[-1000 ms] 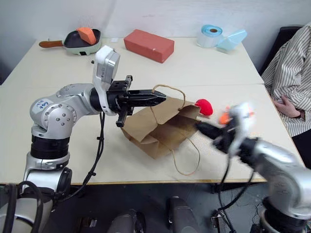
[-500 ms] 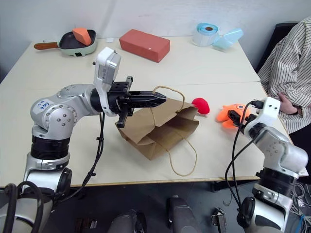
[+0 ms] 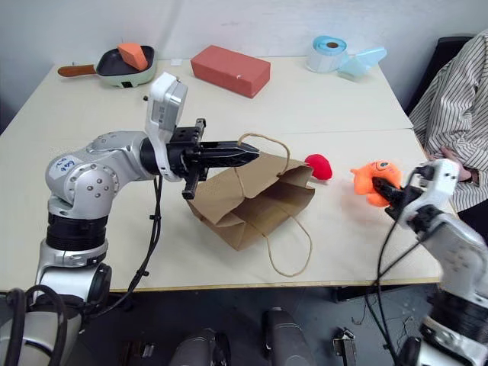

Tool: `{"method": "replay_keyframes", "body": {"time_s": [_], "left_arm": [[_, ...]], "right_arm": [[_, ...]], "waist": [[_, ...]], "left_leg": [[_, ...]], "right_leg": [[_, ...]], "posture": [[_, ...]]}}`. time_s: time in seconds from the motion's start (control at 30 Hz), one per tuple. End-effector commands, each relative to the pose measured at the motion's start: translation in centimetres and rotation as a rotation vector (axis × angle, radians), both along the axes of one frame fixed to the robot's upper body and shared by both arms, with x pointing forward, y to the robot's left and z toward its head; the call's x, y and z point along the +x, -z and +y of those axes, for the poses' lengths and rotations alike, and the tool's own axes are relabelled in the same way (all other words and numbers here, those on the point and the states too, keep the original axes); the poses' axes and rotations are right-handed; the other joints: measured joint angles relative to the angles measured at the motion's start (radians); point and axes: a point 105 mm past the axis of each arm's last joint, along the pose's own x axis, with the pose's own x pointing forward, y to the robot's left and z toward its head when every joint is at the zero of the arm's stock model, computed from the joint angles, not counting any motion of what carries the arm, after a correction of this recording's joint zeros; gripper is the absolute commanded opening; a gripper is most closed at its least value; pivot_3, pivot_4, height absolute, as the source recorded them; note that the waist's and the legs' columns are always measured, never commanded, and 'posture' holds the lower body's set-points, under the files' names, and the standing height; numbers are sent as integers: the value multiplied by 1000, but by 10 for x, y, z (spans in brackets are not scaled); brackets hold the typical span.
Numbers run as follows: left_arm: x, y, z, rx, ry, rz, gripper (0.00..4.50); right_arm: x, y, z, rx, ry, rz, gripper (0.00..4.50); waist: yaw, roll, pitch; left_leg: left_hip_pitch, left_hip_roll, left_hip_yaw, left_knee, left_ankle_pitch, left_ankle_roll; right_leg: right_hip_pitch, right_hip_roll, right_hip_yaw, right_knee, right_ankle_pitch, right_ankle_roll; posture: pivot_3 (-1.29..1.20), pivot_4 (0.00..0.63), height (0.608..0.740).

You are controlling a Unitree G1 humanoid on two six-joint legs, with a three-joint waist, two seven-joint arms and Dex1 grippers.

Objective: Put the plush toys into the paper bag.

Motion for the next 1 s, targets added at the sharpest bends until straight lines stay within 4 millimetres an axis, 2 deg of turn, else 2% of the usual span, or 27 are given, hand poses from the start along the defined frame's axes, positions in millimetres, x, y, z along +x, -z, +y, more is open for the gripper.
{"method": "replay_keyframes", "body": {"time_s": [0.03,0.1,0.17,0.33,0.43,0.6,0.7,0.77,0.83,0.93,1.0], "left_arm": [[-5,-10,-2,-3,24,-62,0],[-4,-12,-4,-8,29,-65,0],[-4,-15,-6,-17,38,-65,0],[-9,-18,-12,-21,82,-68,0],[-12,-16,-14,-18,111,-54,0],[-19,-9,-13,6,157,-36,0],[-17,-8,-12,1,150,-34,0],[-17,-9,-12,-5,144,-35,0],[-15,-10,-12,-15,124,-41,0],[-11,-12,-9,-21,89,-46,0],[-9,-11,-6,-16,67,-50,0]], "right_arm": [[-44,-31,61,-43,-357,-104,204],[-57,-21,90,-130,-475,-67,204],[-62,-10,110,-195,-539,-36,204],[-43,24,149,-337,-566,49,204],[-20,41,161,-436,-555,77,204],[14,37,183,-420,-589,73,204],[30,28,200,-334,-629,77,204],[44,26,208,-313,-596,72,204],[61,34,215,-356,-520,56,204],[66,42,222,-381,-499,41,1231],[60,38,223,-339,-516,32,1967]], "waist": [[1,0,0],[3,0,0],[4,0,0],[5,-1,0],[3,-1,0],[2,-1,0],[2,-1,0],[1,-1,0],[1,-1,0],[1,-1,0],[2,-1,0]], "left_leg": [[0,0,0,0,0,0],[0,0,-1,0,0,0],[0,0,-2,0,0,0],[-1,-1,-2,0,0,0],[-1,0,-1,0,0,0],[-1,0,-1,1,0,0],[-1,0,-2,1,0,0],[-1,0,-2,1,0,0],[-2,0,-2,1,0,0],[-2,0,-2,1,0,0],[-2,0,-2,1,0,0]], "right_leg": [[0,0,0,0,0,0],[1,0,0,0,0,0],[1,0,0,-1,0,0],[1,0,0,-2,0,1],[0,0,0,-2,0,1],[0,0,0,-2,0,0],[-1,0,-1,-1,0,0],[-1,0,-1,-1,0,0],[-1,0,-1,-1,0,0],[-1,-1,-1,-2,0,0],[-1,-1,-1,-2,0,0]], "posture": [[0,150,740],[0,150,740],[0,150,740],[0,150,740],[0,150,740],[0,150,740],[0,150,740],[0,150,740],[0,150,740],[0,150,740],[0,150,740]]}}
